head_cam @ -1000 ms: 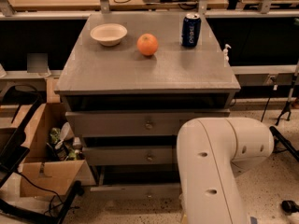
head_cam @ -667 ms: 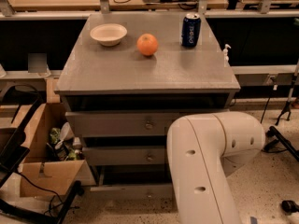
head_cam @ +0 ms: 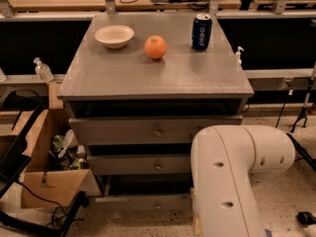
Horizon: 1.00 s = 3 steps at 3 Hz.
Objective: Open bottom drawer
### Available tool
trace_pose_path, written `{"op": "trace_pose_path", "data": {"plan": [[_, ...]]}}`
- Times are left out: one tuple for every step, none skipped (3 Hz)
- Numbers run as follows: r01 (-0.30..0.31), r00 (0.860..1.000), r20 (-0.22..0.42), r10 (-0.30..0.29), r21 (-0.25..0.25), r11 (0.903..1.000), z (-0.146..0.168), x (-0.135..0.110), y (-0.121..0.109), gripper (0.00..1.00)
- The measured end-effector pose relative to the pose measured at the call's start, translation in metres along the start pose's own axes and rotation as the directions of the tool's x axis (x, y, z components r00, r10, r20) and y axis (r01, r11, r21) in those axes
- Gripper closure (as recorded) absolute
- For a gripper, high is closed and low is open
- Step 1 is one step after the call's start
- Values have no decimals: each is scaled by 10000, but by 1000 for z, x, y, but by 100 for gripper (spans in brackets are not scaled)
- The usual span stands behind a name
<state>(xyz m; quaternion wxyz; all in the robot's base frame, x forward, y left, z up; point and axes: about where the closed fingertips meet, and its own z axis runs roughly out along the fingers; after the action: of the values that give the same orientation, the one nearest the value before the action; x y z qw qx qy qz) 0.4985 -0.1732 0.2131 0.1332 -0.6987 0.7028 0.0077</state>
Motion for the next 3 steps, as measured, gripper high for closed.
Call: {"op": "trace_pose_path", "data": {"plan": [[103, 9979, 634, -134, 502, 9987, 6, 1, -20, 0], [-65, 9980, 636, 47, 273, 9996, 28, 9, -21, 0], [-91, 9983, 580, 76, 257, 9996, 29, 10, -24, 2]]}}
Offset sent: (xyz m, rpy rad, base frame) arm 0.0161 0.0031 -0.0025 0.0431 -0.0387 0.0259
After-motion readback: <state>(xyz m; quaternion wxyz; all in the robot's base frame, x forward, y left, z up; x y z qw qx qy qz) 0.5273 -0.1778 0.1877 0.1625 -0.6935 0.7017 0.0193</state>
